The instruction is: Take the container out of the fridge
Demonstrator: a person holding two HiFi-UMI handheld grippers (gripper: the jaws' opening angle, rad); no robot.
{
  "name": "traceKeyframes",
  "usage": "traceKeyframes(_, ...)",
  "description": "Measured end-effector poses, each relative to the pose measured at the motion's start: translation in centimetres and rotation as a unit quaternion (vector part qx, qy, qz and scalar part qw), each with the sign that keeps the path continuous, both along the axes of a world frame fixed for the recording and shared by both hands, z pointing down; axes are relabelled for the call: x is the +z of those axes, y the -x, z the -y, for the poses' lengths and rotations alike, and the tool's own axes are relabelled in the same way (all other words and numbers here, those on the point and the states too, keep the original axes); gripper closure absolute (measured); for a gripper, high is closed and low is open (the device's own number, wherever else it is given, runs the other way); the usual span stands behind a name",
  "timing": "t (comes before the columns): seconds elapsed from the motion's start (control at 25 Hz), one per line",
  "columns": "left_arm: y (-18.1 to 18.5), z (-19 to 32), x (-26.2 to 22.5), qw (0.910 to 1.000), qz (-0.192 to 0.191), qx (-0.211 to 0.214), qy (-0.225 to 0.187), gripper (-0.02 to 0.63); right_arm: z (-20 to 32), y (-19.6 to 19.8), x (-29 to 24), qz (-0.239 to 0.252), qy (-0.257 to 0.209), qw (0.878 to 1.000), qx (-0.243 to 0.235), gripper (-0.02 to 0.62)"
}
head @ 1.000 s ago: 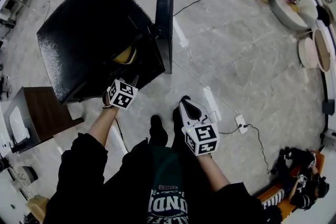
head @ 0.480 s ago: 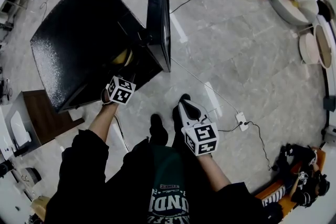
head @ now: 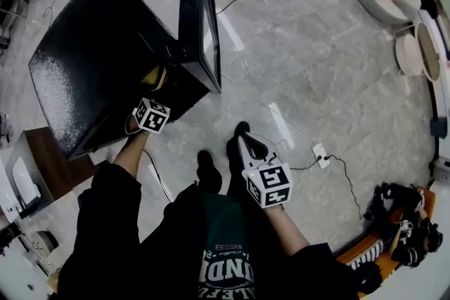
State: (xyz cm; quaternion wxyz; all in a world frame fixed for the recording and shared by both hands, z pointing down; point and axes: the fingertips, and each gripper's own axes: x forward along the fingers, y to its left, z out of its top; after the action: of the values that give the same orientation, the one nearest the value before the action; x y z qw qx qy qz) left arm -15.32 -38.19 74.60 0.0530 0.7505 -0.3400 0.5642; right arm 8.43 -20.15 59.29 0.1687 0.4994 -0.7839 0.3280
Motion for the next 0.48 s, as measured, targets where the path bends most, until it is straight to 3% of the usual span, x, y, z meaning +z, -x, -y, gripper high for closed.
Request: traceKeyframes(0.48, -0.4, 1.5, 1.6, 0.9990, 0.018, 0.035, 0.020, 0.431, -1.1, -1.1, 0.4, -0.009, 0.012, 1.000, 0.019, 0.560)
